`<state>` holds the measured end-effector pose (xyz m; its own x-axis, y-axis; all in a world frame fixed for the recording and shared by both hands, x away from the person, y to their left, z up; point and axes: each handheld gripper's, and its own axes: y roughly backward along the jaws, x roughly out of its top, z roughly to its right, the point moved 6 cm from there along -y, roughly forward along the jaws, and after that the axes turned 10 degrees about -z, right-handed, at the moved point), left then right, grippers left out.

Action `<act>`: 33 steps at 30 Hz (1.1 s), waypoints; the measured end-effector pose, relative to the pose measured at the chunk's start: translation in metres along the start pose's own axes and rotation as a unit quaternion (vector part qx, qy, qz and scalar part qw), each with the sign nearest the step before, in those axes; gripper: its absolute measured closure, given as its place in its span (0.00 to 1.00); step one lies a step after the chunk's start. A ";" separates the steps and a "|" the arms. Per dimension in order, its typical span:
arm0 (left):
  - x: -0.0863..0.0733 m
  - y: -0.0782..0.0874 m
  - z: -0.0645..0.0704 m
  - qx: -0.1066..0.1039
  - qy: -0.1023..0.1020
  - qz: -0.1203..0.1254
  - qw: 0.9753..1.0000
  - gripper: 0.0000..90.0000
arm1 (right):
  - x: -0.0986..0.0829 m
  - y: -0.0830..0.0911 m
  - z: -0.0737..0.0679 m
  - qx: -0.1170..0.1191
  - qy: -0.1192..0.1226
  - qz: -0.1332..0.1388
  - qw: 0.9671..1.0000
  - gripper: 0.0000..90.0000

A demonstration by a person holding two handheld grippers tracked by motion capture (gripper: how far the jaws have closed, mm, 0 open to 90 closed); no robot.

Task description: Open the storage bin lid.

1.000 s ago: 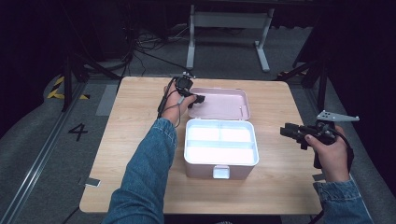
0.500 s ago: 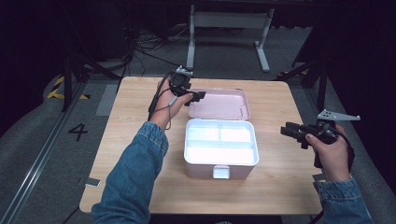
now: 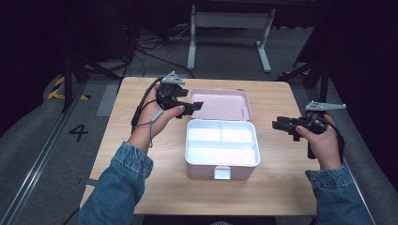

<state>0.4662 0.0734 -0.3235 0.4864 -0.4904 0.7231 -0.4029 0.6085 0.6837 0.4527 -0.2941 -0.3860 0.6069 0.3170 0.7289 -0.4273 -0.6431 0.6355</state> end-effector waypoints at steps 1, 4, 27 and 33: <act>-0.004 0.004 0.001 -0.002 -0.009 0.001 1.000 0.29 | 0.004 -0.002 0.001 -0.004 0.003 -0.005 1.000 0.64; -0.021 0.015 0.002 0.013 -0.022 -0.023 0.999 0.29 | 0.010 -0.004 0.002 -0.005 0.007 -0.005 1.000 0.63; -0.146 0.018 -0.013 0.074 0.051 -0.092 0.992 0.29 | -0.014 -0.019 -0.001 -0.022 0.017 -0.110 0.994 0.61; -0.159 0.008 -0.018 0.079 0.061 -0.123 0.987 0.30 | -0.020 -0.022 0.001 -0.024 0.016 -0.127 0.991 0.60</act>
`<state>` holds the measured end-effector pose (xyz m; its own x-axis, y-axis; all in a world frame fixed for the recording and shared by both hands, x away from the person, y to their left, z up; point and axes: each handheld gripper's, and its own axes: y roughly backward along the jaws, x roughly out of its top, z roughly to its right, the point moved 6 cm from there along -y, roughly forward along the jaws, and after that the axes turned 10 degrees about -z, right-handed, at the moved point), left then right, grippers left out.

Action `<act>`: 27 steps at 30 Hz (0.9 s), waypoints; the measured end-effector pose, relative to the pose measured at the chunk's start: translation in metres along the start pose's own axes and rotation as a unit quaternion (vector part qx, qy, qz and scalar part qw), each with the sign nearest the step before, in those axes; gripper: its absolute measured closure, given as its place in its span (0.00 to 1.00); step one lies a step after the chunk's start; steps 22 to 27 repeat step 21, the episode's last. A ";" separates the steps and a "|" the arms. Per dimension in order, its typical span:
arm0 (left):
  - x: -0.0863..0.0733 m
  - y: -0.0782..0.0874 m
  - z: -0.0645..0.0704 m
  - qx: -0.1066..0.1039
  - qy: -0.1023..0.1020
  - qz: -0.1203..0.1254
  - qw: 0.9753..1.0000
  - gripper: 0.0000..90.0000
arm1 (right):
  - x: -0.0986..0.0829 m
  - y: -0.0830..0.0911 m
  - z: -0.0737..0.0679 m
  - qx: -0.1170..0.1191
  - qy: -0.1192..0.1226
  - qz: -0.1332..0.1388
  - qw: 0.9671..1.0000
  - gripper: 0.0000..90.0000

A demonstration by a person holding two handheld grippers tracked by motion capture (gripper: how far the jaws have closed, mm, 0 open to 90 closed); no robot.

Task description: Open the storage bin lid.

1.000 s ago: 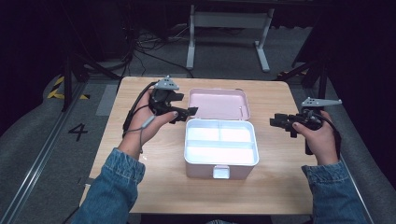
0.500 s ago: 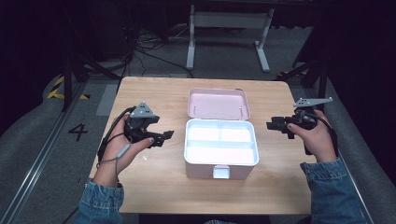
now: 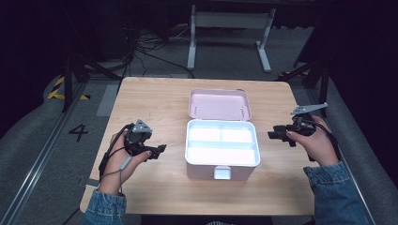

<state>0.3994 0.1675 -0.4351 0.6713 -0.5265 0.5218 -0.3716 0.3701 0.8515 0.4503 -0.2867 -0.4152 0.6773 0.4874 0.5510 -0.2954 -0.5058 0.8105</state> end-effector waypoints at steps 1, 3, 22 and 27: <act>-0.001 -0.001 -0.001 0.004 -0.001 -0.002 1.000 0.30 | -0.001 0.000 0.000 0.001 0.000 -0.003 1.000 0.60; -0.006 -0.005 -0.005 0.010 0.004 -0.016 1.000 0.30 | -0.003 -0.001 0.002 0.000 -0.002 -0.007 1.000 0.59; -0.042 -0.034 -0.014 0.014 0.034 -0.159 0.987 0.29 | -0.013 -0.013 0.004 -0.002 -0.009 -0.040 0.999 0.57; -0.042 -0.034 -0.014 0.014 0.034 -0.159 0.987 0.29 | -0.013 -0.013 0.004 -0.002 -0.009 -0.040 0.999 0.57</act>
